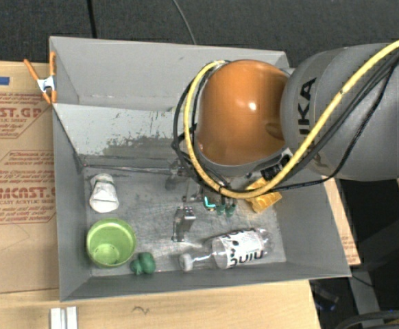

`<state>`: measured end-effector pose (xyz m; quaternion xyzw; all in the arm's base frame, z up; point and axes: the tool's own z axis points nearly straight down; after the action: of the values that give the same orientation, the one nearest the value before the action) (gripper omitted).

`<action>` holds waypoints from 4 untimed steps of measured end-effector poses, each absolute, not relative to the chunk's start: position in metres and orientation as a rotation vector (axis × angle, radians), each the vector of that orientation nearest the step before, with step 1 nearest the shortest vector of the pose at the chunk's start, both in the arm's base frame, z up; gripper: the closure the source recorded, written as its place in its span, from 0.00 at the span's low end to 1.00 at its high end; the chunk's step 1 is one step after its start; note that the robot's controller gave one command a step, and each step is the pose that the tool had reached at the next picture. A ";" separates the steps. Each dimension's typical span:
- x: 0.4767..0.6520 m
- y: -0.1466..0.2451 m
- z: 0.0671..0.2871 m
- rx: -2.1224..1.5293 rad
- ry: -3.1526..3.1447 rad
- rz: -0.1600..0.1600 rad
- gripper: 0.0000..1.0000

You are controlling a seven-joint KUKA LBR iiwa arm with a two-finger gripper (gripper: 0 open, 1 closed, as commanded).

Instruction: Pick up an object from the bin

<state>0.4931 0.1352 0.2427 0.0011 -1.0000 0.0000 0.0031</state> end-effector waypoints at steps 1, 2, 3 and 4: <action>0.495 0.134 0.246 0.000 -3.143 -0.002 0.00; 0.497 0.153 0.198 0.169 -3.142 -0.002 0.00; 0.516 0.210 0.162 0.252 -3.132 -0.001 0.00; 0.506 0.225 0.153 0.651 -3.076 0.000 0.00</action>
Offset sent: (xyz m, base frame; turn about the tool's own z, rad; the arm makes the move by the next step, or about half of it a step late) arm 0.0064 0.0671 -0.1727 -0.3804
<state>0.5063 0.2249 0.1526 0.2071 -0.9783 -0.0001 -0.0013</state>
